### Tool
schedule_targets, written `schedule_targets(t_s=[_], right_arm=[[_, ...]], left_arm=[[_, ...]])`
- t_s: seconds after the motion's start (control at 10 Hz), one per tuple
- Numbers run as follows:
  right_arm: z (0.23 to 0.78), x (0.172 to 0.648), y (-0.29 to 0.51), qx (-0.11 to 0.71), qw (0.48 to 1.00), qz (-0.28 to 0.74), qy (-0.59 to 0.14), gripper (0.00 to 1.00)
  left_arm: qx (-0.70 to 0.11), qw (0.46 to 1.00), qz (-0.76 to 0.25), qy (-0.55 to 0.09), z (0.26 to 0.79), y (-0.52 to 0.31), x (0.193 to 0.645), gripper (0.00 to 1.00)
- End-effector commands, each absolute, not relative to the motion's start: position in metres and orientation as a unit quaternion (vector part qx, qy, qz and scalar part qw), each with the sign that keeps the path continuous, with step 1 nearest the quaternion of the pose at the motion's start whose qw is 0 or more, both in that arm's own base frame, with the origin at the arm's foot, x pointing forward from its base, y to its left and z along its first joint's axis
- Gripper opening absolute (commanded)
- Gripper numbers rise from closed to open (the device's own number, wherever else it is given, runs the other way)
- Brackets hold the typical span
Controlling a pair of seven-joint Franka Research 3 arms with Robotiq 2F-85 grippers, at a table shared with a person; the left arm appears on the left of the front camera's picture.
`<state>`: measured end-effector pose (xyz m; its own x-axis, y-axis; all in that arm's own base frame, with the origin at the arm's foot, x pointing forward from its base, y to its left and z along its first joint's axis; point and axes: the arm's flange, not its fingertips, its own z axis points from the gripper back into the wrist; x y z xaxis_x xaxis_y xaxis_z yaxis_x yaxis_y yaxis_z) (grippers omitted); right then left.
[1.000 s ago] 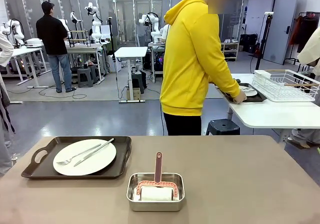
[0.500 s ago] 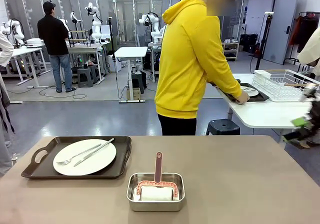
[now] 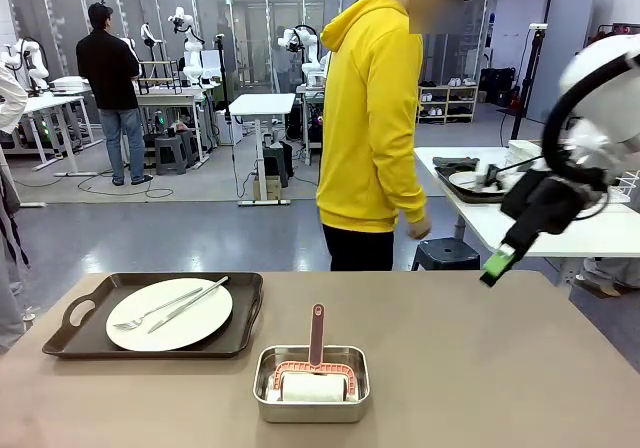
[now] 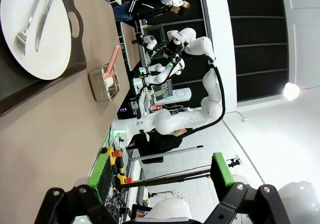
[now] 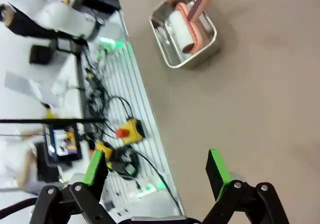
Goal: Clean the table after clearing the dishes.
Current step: When the left (or right) Handle tray is removed, use the left hand (or right hand) to clean the left (or right) side of the table with the Lint Roller.
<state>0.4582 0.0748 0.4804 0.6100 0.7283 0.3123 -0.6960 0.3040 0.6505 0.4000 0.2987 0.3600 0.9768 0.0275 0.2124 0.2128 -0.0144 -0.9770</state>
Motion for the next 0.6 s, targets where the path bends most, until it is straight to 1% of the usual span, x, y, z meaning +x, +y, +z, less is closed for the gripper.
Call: schedule_targets(t_s=[0.0,0.1,0.2,0.3,0.5], right_arm=[[0.472,0.461,0.089,0.344,0.817,0.462,0.026,1.0],[0.472,0.457,0.091,0.345,0.813,0.469,0.022,1.0],[0.475,0.455,0.082,0.36,0.813,0.457,-0.012,1.0],[0.473,0.46,0.102,0.352,0.809,0.471,0.029,1.0],[0.473,0.46,0.102,0.352,0.809,0.471,0.029,1.0]], left_arm=[[-0.707,0.699,-0.063,-0.085,0.361,0.3,0.398,1.0],[-0.707,0.699,-0.063,-0.085,0.361,0.3,0.398,1.0],[-0.707,0.699,-0.063,-0.085,0.361,0.3,0.398,1.0],[-0.707,0.699,-0.063,-0.085,0.361,0.3,0.398,1.0],[-0.707,0.699,-0.063,-0.085,0.361,0.3,0.398,1.0]])
